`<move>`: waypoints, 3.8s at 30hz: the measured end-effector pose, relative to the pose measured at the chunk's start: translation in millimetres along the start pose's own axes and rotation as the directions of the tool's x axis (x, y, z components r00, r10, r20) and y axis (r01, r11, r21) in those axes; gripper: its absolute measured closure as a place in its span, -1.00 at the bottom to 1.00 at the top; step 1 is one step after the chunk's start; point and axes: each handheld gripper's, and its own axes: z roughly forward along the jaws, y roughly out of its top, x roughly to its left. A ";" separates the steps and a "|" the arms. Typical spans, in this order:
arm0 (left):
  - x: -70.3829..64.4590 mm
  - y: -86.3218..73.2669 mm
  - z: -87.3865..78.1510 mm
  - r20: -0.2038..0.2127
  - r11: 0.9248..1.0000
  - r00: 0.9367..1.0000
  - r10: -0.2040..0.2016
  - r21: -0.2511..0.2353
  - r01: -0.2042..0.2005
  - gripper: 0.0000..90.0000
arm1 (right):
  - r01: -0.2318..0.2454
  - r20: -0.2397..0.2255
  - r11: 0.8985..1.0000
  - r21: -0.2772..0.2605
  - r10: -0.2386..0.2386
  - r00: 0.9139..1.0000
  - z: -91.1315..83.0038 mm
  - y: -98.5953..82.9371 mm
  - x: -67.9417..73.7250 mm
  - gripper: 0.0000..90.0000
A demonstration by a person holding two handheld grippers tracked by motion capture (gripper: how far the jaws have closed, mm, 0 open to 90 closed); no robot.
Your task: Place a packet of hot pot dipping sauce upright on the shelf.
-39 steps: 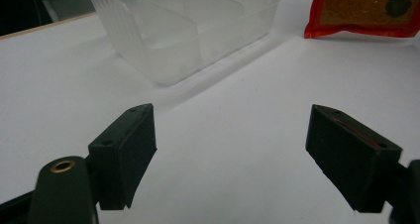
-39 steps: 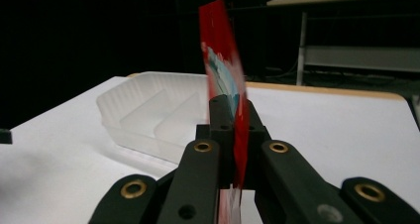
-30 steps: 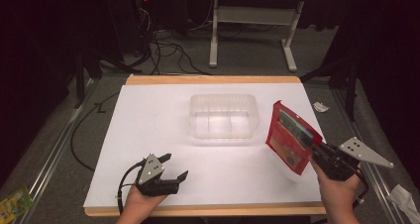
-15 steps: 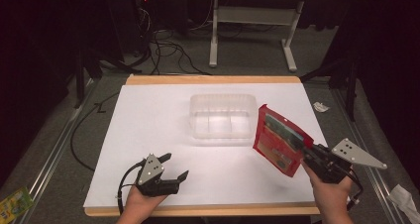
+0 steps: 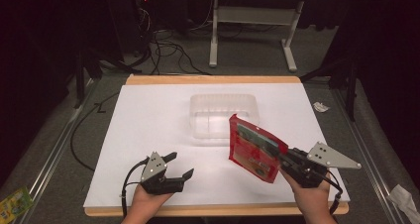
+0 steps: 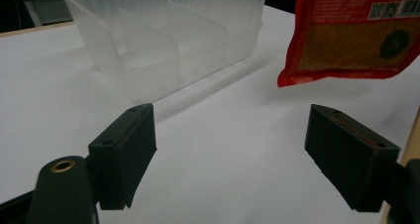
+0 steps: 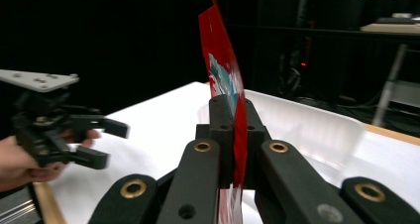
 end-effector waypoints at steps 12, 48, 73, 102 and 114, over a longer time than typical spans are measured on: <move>-23.8 17.3 22.9 0.102 0.999 0.995 -0.010 -0.042 0.015 -0.52 | 0.030 -0.112 1.000 -0.006 -0.031 0.993 15.3 3.9 25.7 1.00; -35.3 28.9 39.6 0.183 0.992 0.983 -0.023 -0.116 0.045 0.99 | 0.001 -0.145 0.997 0.075 0.010 0.989 36.7 -24.3 26.4 0.99; -35.0 23.1 38.5 0.159 0.996 0.987 -0.016 -0.089 0.031 0.96 | -0.018 -0.202 0.946 0.324 0.088 0.975 58.9 -75.7 20.3 0.48; -36.2 20.2 37.7 0.085 0.999 0.996 0.016 -0.048 -0.012 0.03 | 0.020 -0.207 0.935 0.354 0.057 0.977 60.3 -77.0 22.3 0.97; -23.4 18.0 22.5 0.022 0.998 0.998 0.056 -0.043 -0.055 -0.16 | 0.016 -0.184 0.953 0.304 0.042 0.982 53.6 -66.8 26.6 0.97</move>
